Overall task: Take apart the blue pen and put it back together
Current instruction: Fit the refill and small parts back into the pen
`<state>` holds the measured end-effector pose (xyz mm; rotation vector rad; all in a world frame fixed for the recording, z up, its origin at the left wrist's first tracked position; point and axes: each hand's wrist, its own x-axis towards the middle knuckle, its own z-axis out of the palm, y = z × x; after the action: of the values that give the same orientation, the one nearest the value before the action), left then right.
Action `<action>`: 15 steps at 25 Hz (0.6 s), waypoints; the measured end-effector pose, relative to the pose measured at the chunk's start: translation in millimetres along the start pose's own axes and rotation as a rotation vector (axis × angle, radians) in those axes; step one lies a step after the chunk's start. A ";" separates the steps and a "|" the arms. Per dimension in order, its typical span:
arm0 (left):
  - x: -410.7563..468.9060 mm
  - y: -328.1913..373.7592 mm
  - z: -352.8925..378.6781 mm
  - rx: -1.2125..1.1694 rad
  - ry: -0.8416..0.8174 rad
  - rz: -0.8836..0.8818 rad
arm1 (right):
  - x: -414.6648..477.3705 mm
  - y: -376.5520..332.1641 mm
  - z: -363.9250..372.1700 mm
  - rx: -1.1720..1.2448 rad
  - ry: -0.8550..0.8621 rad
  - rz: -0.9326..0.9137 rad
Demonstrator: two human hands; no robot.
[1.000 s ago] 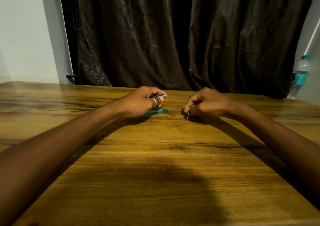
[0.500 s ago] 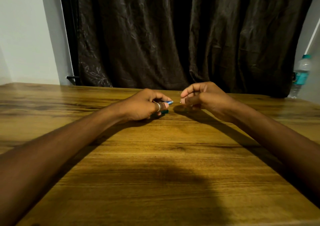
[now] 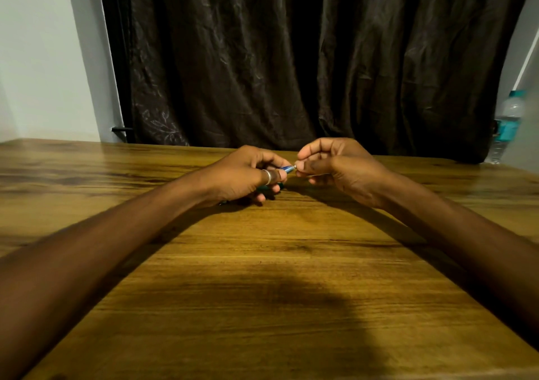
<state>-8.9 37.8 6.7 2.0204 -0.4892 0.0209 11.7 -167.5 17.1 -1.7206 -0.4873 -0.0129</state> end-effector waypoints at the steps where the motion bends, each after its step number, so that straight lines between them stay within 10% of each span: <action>1: -0.2 -0.2 -0.2 0.000 0.001 -0.005 | -0.5 -0.2 0.9 -0.020 0.001 -0.005; 15: 3.4 -5.4 0.7 -0.017 0.006 0.009 | -4.1 -0.9 5.5 -0.133 0.024 -0.105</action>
<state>-4.0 38.2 2.5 2.0007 -0.4931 0.0276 6.2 -163.5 15.6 -1.8209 -0.5691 -0.1440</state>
